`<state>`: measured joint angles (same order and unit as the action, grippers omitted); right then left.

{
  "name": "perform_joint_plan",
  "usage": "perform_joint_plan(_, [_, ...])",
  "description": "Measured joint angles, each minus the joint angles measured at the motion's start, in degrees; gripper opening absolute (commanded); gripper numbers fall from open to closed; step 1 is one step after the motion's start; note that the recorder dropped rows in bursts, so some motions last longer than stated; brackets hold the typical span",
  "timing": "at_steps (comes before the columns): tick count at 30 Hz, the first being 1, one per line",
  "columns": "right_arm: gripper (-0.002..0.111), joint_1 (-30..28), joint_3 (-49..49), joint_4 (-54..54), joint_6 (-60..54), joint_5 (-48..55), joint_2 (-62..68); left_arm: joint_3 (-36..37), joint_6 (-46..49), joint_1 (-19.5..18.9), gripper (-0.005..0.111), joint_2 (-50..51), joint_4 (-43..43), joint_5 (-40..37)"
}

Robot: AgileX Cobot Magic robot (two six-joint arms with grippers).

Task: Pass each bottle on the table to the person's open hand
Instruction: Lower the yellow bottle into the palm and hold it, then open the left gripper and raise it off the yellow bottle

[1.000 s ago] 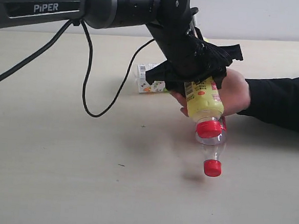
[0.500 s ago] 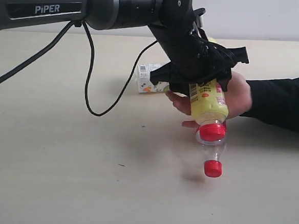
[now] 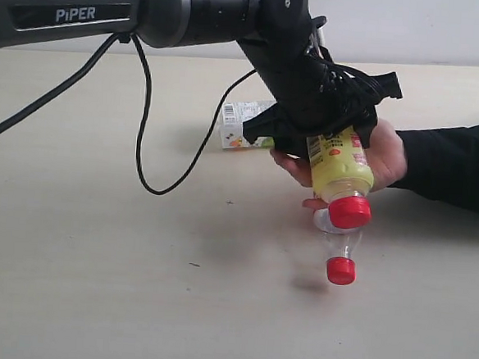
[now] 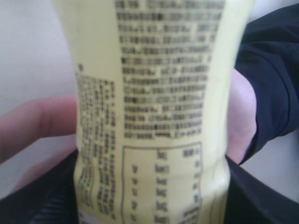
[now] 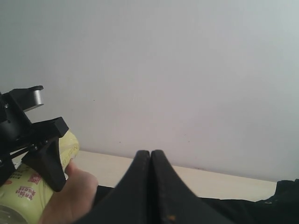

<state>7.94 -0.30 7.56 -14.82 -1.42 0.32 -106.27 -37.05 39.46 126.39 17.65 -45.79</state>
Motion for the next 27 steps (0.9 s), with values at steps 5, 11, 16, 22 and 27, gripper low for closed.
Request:
perform_joint_plan(5, [0.0,0.0,0.0,0.0,0.0,0.0,0.0,0.0,0.0,-0.45,0.072,0.0,2.2,-1.16])
perform_joint_plan(11, [0.0,0.0,0.0,0.0,0.0,0.0,0.0,0.0,1.34,-0.58,0.085,0.0,2.41,-1.88])
perform_joint_plan(16, [0.0,0.0,0.0,0.0,0.0,0.0,0.0,0.0,2.15,-0.58,0.085,0.0,2.41,-1.88])
perform_joint_plan(22, [0.0,0.0,0.0,0.0,0.0,0.0,0.0,0.0,3.47,-1.1,0.085,-0.61,3.13,-2.43])
perform_joint_plan(27, [0.0,0.0,0.0,0.0,0.0,0.0,0.0,0.0,5.36,-3.02,0.085,-4.46,3.56,-5.43])
